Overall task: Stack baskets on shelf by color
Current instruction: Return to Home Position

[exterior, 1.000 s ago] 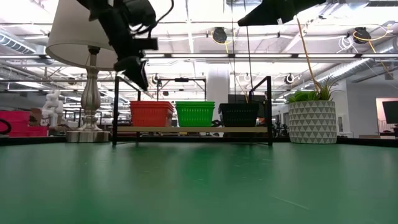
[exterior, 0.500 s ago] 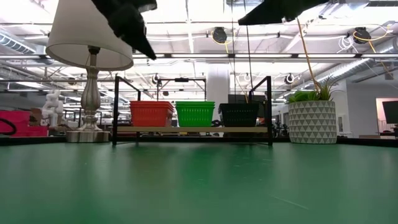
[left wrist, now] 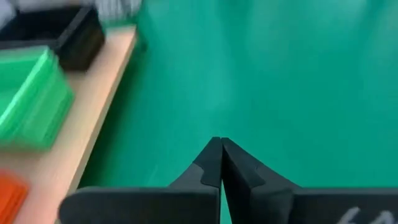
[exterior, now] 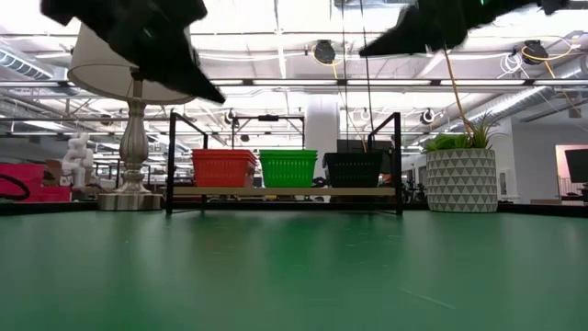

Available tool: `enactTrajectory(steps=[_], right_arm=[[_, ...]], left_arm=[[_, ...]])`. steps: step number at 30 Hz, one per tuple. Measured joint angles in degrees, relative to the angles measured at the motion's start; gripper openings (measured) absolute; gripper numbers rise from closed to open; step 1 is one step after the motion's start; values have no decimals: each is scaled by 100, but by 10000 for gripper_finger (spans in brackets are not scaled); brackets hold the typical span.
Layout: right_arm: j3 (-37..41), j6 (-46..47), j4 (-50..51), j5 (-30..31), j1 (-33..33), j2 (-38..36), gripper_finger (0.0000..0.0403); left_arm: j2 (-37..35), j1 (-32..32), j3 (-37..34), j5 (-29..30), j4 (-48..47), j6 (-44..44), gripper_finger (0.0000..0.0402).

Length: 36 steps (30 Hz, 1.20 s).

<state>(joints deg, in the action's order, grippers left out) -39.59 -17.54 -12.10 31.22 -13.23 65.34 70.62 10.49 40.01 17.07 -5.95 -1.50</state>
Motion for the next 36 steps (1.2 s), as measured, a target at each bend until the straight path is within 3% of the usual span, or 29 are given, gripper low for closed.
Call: enactTrajectory(steps=[6,14,21,36], right_arm=[[710,-16,-730,5,0,-234,3],[1510,168,-759,-320,-17,-1204,1],[2189,325,-838,-724,-28,-2399,1],[3087,312,-347,-752,-26,-4666,0]], left_arm=[[-290,275,-928,269,1512,7,10],[-1415,449,-2107,516,2432,-182,10],[-2496,720,-2633,574,2320,133,5],[-4274,825,-3455,578,2235,740,8]])
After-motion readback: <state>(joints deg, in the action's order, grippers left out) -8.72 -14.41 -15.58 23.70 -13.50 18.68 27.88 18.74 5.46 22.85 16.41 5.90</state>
